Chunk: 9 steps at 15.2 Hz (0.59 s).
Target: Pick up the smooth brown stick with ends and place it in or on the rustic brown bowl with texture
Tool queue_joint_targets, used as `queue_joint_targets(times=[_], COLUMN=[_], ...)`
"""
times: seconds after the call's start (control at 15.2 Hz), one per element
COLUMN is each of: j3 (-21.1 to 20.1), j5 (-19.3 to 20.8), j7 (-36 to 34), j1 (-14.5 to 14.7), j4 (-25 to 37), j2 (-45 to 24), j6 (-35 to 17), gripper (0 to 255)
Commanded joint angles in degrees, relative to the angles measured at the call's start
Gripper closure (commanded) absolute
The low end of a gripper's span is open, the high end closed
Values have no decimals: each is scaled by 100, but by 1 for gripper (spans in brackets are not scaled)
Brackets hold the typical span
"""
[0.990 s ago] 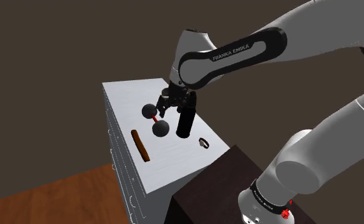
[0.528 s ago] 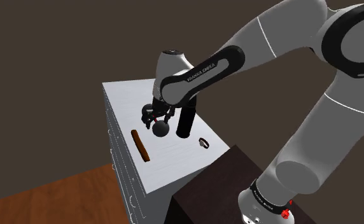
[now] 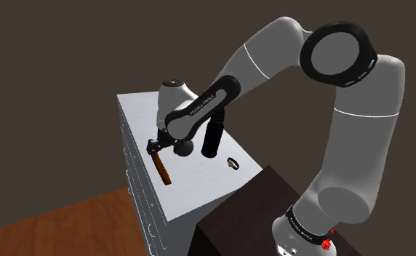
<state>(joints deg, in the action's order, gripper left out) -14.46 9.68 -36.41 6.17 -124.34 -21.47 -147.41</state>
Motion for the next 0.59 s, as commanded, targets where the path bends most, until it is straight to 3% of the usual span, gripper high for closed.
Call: queue_joint_targets(times=[0.0, 0.53], j3=[112, 321], j5=[169, 384], j7=[-248, -450], j1=[167, 362], j4=[356, 662], j2=[-476, -1183], j6=[-60, -435], gripper=[0, 0])
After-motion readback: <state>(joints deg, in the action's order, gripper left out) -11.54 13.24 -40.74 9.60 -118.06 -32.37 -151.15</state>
